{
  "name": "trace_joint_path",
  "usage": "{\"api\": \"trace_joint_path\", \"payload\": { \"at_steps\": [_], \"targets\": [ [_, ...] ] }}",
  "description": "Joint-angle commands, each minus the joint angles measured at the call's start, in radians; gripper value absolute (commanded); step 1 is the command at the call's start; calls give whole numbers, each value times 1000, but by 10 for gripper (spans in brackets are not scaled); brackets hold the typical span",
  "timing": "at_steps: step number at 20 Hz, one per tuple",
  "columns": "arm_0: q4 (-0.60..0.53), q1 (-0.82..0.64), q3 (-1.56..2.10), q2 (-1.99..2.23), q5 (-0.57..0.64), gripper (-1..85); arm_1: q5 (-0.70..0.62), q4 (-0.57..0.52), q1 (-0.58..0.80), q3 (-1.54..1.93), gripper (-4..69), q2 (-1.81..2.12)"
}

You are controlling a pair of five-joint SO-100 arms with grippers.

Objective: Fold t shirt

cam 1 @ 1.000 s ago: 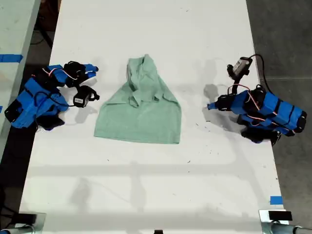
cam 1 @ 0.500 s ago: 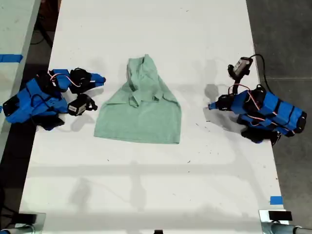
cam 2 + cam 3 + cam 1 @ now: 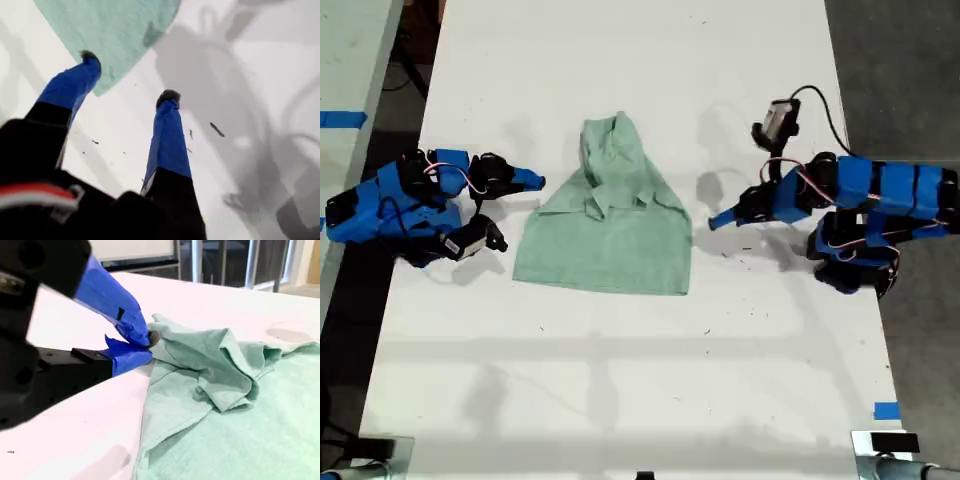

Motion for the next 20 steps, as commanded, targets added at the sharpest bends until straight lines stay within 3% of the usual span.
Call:
{"api": "trace_joint_path", "payload": {
  "at_steps": [1, 5, 8, 10, 12, 13, 20],
  "targets": [
    [2, 0, 40, 8, -5, -3, 77, -169, -34, -144, 291, -301],
    [2, 3, 40, 8, -5, -3, 143, -365, -58, -101, 275, -483],
    [2, 5, 40, 8, -5, -3, 130, -440, -75, -152, 261, -600],
    [2, 6, 40, 8, -5, -3, 124, -468, -84, -183, 225, -655],
    [2, 8, 40, 8, -6, -3, 130, -495, -89, -176, 123, -669],
    [2, 8, 40, 8, -6, -3, 138, -492, -91, -173, 7, -667],
    [5, 9, 40, 8, -8, -3, 273, -212, -32, -32, 6, -267]
  ]
}}
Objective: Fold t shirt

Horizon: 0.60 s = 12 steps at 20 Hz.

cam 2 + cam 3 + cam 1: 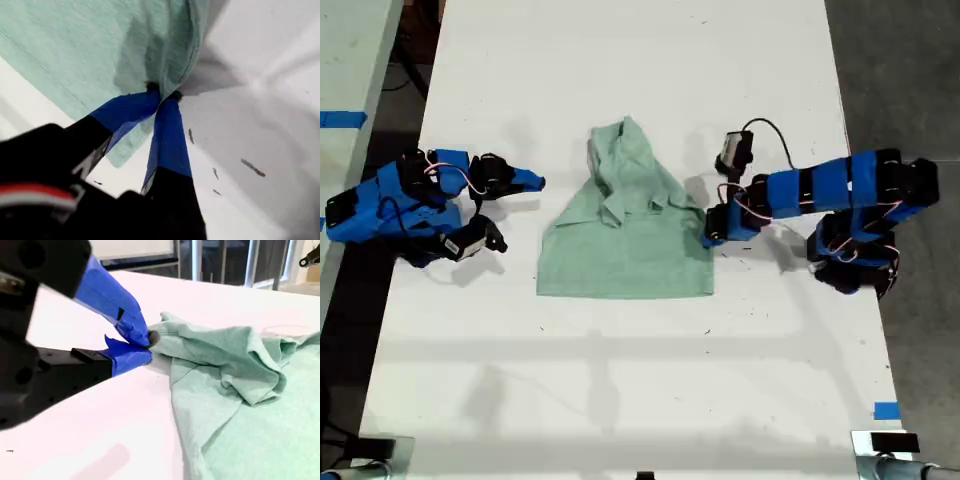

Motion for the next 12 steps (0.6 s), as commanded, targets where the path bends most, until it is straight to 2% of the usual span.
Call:
{"api": "trace_joint_path", "payload": {
  "at_steps": [1, 5, 11, 12],
  "targets": [
    [0, 3, 40, 8, -8, -3, 15, 97, 37, -26, 6, 173],
    [2, 0, 40, 8, -9, -3, -77, 160, 0, -362, 5, -8],
    [3, 0, 40, 8, -12, -3, -196, 275, -106, -1220, 5, -683],
    [3, 2, 40, 8, -12, -3, -207, 256, -117, -1293, 5, -756]
  ]
}}
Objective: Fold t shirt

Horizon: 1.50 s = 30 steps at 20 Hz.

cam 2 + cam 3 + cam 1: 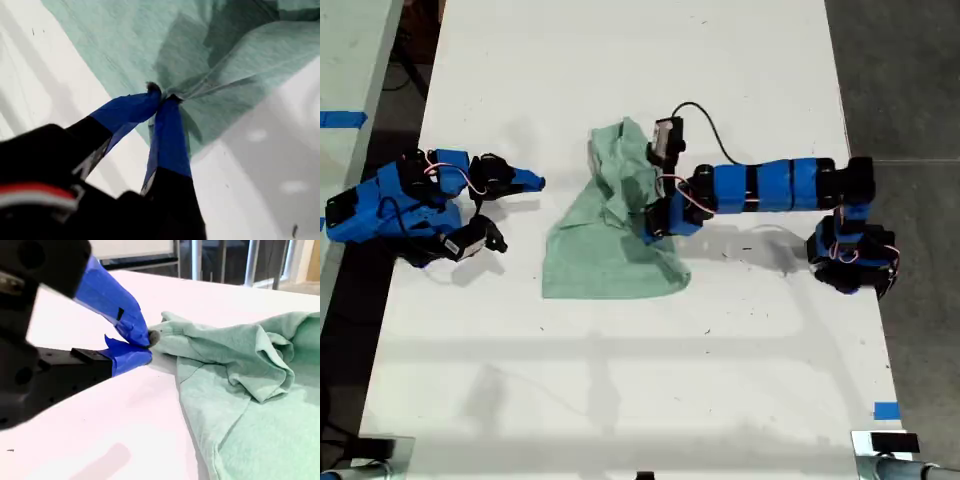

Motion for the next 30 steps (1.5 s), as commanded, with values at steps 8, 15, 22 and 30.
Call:
{"api": "trace_joint_path", "payload": {
  "at_steps": [8, 15, 22, 30],
  "targets": [
    [3, 0, 40, 8, -12, -3, -123, -80, -58, -249, 416, -92],
    [3, 0, 40, 8, -12, -3, -77, 178, 74, 250, 106, 534],
    [-9, 29, 26, 9, 49, -3, -258, -31, 198, 1502, 13, 1568],
    [35, -176, -48, 9, 380, -3, -405, 138, 397, 1850, 16, 2194]
  ]
}}
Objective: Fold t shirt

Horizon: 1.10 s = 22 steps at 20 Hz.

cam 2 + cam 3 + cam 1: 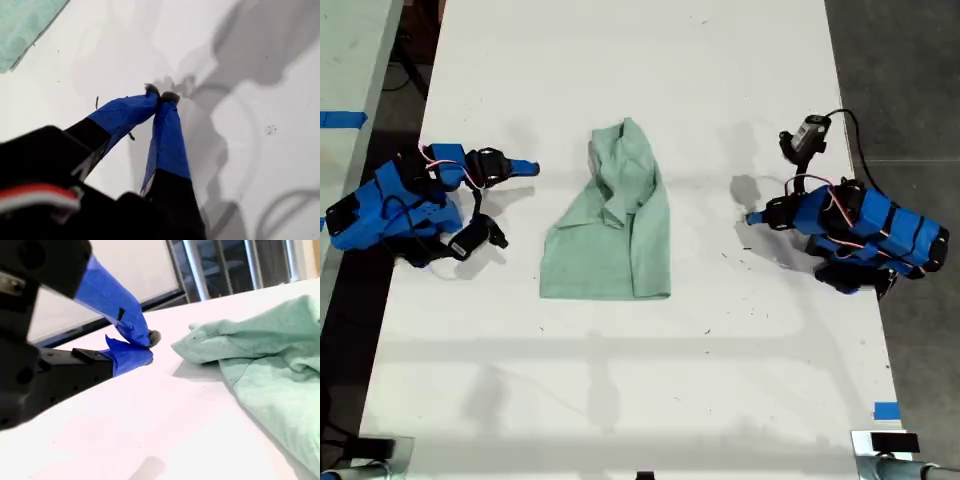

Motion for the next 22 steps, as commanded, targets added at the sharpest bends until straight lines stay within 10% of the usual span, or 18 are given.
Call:
{"api": "trace_joint_path", "payload": {
  "at_steps": [1, 22],
  "targets": [
    [-5, -25, -8, 9, 17, -3, -6, 0, 21, 6, 16, 35],
    [-25, -12, 28, 9, 132, -3, 25, 3, -15, 21, 15, 40]
  ]
}}
